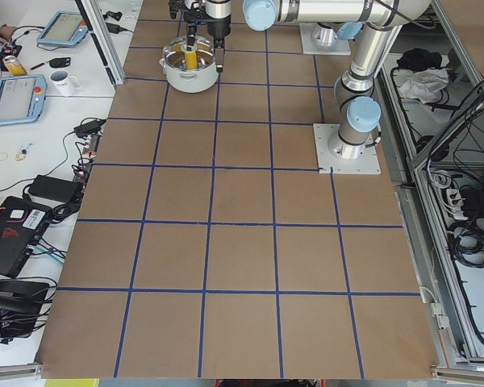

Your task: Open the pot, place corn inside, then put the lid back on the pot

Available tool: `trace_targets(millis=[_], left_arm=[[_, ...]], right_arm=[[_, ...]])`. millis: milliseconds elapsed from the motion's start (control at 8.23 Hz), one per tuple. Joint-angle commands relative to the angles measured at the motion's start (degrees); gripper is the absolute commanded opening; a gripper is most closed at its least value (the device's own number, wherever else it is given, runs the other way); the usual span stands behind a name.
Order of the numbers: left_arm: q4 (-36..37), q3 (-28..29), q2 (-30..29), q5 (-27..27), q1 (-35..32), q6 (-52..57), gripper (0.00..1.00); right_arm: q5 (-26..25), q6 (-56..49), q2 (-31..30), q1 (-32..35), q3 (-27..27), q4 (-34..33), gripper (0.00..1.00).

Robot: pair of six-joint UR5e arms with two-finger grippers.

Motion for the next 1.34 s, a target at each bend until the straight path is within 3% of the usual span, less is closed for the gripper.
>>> trace_targets(millis=[0, 243, 729, 1094, 1215], left_arm=[[0.0, 0.0, 0.0, -0.1, 0.0, 0.0, 1.00], [0.0, 0.0, 0.0, -0.1, 0.0, 0.0, 1.00], [0.1, 0.0, -0.1, -0.1, 0.0, 0.0, 1.00], [0.2, 0.1, -0.1, 0.0, 0.0, 0.0, 1.00], [0.1, 0.1, 0.0, 0.2, 0.0, 0.0, 1.00]], right_arm=[[0.4, -0.4, -2.2, -0.5, -0.1, -0.1, 1.00], [0.4, -0.6, -6.2, -1.5, 0.5, 2.1, 1.00], [0.5, -0.9, -24.9, -8.8, 11.3, 16.3, 1.00], [0.6, -0.8, -31.8, -11.2, 11.4, 28.9, 1.00], [0.7, -0.9, -31.6, -11.1, 11.6, 28.0, 1.00]])
